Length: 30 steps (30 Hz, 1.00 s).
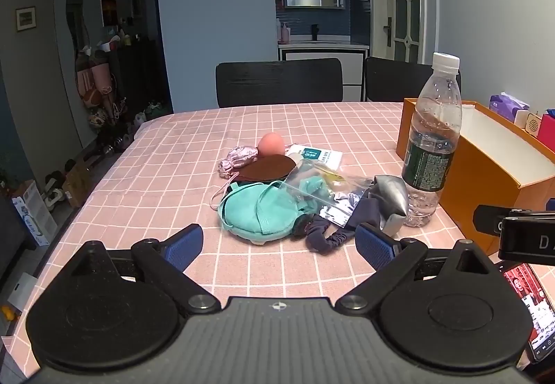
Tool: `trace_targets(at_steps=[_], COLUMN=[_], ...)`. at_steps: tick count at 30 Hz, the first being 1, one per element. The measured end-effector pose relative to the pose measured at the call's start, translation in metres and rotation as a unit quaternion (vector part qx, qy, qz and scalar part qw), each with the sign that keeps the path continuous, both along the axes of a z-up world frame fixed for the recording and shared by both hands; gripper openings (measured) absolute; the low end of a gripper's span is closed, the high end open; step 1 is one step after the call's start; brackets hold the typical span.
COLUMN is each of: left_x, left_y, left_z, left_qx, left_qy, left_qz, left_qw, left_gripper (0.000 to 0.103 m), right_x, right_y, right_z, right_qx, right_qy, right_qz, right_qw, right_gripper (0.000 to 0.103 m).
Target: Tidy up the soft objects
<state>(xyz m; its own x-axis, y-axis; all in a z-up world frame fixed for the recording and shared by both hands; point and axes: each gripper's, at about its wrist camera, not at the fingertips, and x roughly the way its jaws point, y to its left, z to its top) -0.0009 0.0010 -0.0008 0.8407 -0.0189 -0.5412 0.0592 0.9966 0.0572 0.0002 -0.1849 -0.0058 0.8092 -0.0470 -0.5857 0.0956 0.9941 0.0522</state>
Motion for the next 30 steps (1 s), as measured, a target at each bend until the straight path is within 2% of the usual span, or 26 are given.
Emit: trace_targets(at_steps=[30], left_x=[0.0], left_y=[0.0003], left_z=[0.0022], left_qx=[0.002], left_qy=[-0.004], left_qz=[0.0], left_qw=[1.0], left_gripper=[0.103], right_x=[0.001], right_y=[-0.0038], right_z=[0.0012], right_qx=[0.0], right_qy=[0.002], right_qz=[-0.004], right_qw=[1.0], right_gripper=[0.101])
